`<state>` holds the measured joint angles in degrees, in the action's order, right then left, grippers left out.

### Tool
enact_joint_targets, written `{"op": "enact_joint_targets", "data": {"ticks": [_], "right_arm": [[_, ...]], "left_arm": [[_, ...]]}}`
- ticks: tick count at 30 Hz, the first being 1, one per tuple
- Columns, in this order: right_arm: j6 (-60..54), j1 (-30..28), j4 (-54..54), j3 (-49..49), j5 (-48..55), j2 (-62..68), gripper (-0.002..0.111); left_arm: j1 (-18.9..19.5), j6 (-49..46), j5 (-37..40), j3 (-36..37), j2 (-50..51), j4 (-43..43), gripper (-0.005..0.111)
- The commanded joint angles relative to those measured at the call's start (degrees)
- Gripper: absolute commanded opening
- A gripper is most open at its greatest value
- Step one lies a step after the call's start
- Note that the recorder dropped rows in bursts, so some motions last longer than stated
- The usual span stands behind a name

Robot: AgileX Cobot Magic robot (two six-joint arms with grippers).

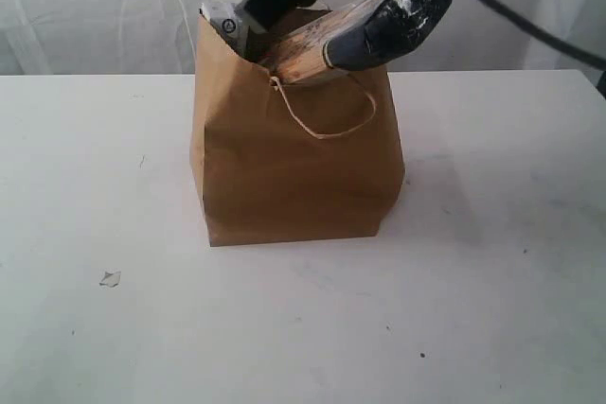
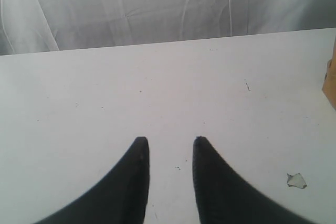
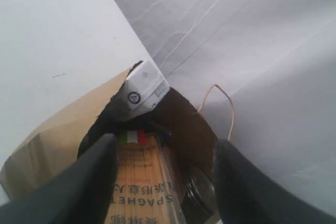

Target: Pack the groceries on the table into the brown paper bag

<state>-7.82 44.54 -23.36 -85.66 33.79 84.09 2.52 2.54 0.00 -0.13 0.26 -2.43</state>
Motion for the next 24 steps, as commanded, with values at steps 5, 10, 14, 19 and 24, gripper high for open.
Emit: {"op": "enact_joint_targets", "data": {"ticks": [5, 10, 14, 19, 24], "right_arm": [[6.5, 0.0, -5.0, 2.4, 4.4, -7.7, 0.052], [11.8, 0.0, -7.7, 4.7, 6.3, -12.8, 0.052], [16.1, 0.0, -13.0, 6.8, 8.5, -16.9, 0.049], [19.6, 0.0, -16.4, 9.2, 13.6, -21.6, 0.046], [25.1, 0.0, -19.0, 13.3, 15.9, -28.6, 0.046]], "left_arm": [[0.2, 0.2, 0.0, 0.1, -0.3, 0.5, 0.035], [0.2, 0.2, 0.0, 0.1, -0.3, 0.5, 0.035], [0.2, 0.2, 0.0, 0.1, -0.3, 0.5, 0.035], [0.2, 0.2, 0.0, 0.1, -0.3, 0.5, 0.035], [0.2, 0.2, 0.0, 0.1, -0.3, 0.5, 0.035]]}}
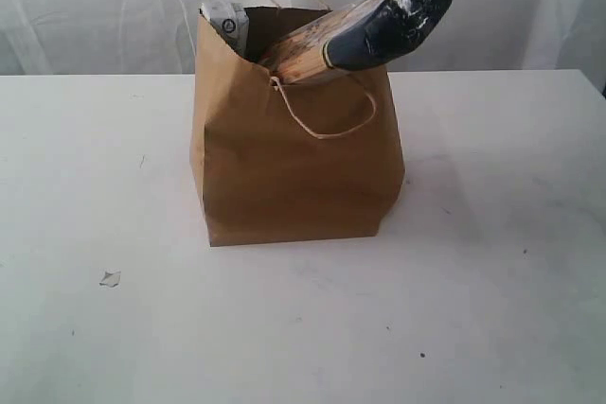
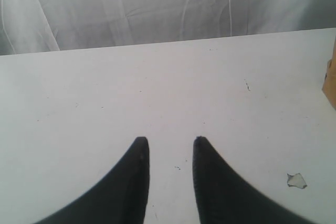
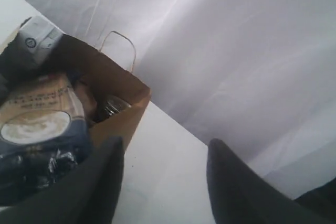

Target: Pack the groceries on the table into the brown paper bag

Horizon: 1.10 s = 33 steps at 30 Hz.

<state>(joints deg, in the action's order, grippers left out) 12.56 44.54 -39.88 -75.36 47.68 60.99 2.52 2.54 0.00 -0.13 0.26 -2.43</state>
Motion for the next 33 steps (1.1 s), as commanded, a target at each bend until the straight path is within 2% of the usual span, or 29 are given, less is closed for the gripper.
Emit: {"op": "enact_joint_targets", "data": {"ticks": [1, 6, 22, 33], "right_arm": [[6.1, 0.0, -2.8, 3.8, 2.2, -6.8, 0.046], [11.7, 0.0, -4.0, 8.6, 4.1, -14.7, 0.046], [13.4, 0.0, -1.5, 18.3, 22.3, -31.0, 0.046], [14.7, 0.0, 1.7, 20.1, 22.3, -35.5, 0.046]], "left_arm": [[0.2, 0.2, 0.0, 0.1, -0.3, 0.5, 0.035], [0.2, 0.1, 0.0, 0.1, -0.3, 0.5, 0.035], [0.2, 0.1, 0.0, 0.1, -0.3, 0.5, 0.035], [0.2, 0.1, 0.0, 0.1, -0.3, 0.5, 0.035]]}}
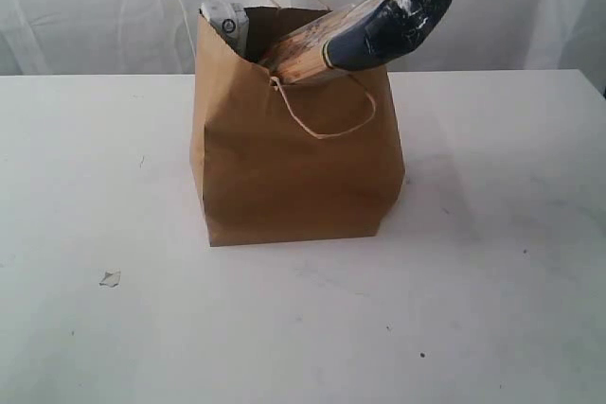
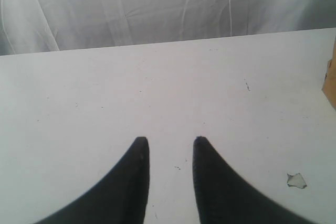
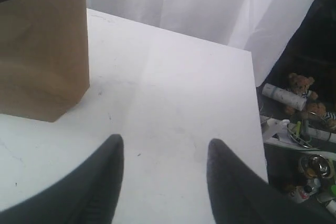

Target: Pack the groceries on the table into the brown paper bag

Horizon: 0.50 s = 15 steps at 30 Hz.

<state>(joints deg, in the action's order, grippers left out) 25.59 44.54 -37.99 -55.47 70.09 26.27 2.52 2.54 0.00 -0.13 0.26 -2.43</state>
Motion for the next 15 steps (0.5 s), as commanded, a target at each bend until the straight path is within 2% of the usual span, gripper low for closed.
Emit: {"op": "enact_joint_targets", "data": {"ticks": [1, 10, 15], "right_arm": [[1.7, 0.0, -0.1, 0.2, -0.1, -0.8, 0.046], [1.7, 0.0, 2.9, 0.4, -0.1, -0.8, 0.046], [1.7, 0.0, 6.7, 5.3, -0.1, -0.8, 0.046]], "left_arm": [[0.2, 0.1, 0.0, 0.1, -0.3, 0.5, 0.035], [0.2, 0.1, 0.0, 0.1, -0.3, 0.5, 0.035], [0.2, 0.1, 0.0, 0.1, -0.3, 0.5, 0.035]]}}
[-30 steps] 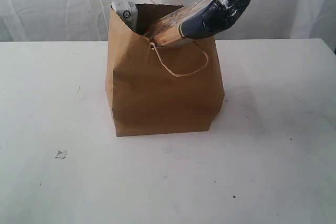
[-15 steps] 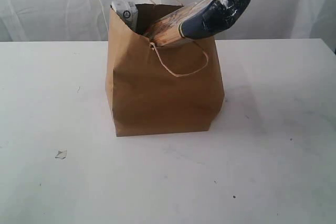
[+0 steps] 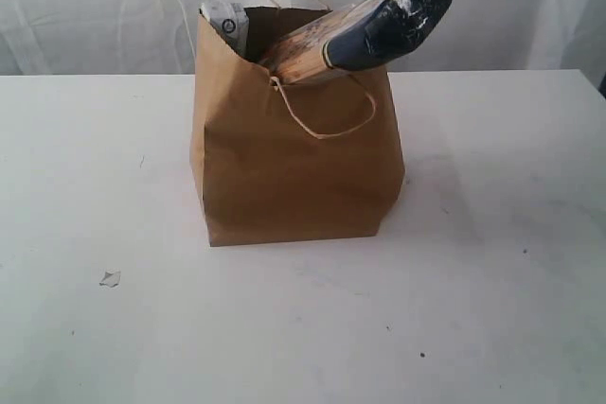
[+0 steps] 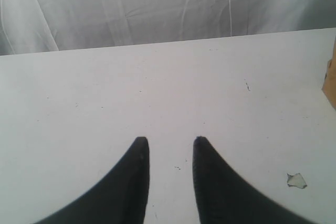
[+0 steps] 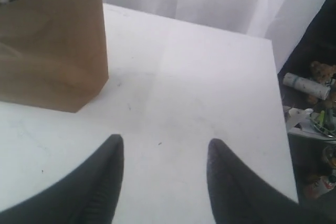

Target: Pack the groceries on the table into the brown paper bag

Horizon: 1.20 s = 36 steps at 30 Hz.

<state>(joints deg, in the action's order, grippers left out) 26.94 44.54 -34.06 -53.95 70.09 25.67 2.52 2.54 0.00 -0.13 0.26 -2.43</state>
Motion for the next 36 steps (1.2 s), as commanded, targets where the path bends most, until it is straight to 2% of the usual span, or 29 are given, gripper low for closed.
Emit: {"op": "enact_joint_targets", "data": {"ticks": [1, 6, 9, 12, 15, 17, 24, 36], "right_arm": [[0.3, 0.0, 3.1, 5.5, -2.6, -0.2, 0.046], [0.3, -0.8, 2.8, 15.1, -23.6, -0.2, 0.046], [0.3, -4.2, 4.9, 21.1, -37.8, -0.2, 0.046], [0.3, -9.2, 13.4, 26.7, -44.9, -1.0, 0.046], [0.2, -13.5, 26.2, 31.8, -49.4, -2.8, 0.046], [0.2, -15.7, 29.5, 35.2, -52.7, -4.4, 0.046], [0.1, -22.0, 29.4, 45.3, -63.6, -10.1, 0.046], [0.1, -27.0, 29.4, 54.0, -64.6, -17.5, 0.046]], "left_arm": [[0.2, 0.1, 0.0, 0.1, -0.3, 0.5, 0.035], [0.2, 0.1, 0.0, 0.1, -0.3, 0.5, 0.035], [0.2, 0.1, 0.0, 0.1, -0.3, 0.5, 0.035], [0.2, 0.1, 0.0, 0.1, -0.3, 0.5, 0.035], [0.2, 0.1, 0.0, 0.1, -0.3, 0.5, 0.035], [0.2, 0.1, 0.0, 0.1, -0.3, 0.5, 0.035], [0.2, 0.1, 0.0, 0.1, -0.3, 0.5, 0.035], [0.2, 0.1, 0.0, 0.1, -0.3, 0.5, 0.035]]}}
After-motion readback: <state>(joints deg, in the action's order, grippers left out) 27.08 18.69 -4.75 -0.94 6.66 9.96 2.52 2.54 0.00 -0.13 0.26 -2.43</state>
